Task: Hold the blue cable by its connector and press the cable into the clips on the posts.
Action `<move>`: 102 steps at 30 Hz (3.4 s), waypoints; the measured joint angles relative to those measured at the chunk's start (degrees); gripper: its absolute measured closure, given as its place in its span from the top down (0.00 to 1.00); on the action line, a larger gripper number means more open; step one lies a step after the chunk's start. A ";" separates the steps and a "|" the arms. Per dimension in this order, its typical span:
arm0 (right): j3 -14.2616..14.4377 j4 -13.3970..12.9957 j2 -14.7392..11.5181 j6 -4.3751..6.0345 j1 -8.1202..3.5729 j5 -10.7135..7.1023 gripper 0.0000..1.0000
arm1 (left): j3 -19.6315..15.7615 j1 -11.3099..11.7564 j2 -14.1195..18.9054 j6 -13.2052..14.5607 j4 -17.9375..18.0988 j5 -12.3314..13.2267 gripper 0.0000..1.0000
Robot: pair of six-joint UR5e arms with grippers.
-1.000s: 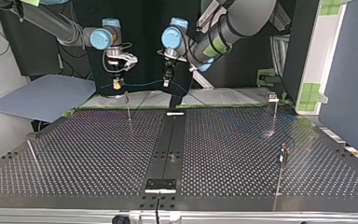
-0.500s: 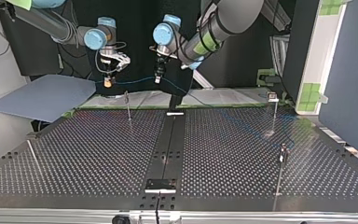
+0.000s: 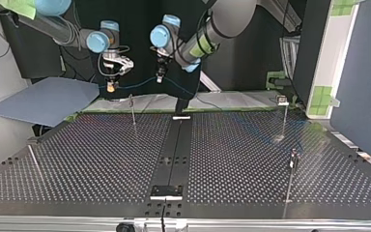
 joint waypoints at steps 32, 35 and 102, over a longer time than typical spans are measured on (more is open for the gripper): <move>-4.52 3.98 3.03 -2.64 -3.40 -2.10 0.00 | 13.06 1.57 -4.62 -0.14 -4.47 0.70 0.00; -3.58 3.13 1.78 -2.75 -3.51 -2.69 0.00 | 13.89 1.62 -6.01 -0.23 -4.88 0.91 0.00; -8.88 -2.47 5.53 1.41 -8.21 -4.75 0.00 | 21.97 -0.25 -12.44 -1.13 -3.56 -0.76 0.00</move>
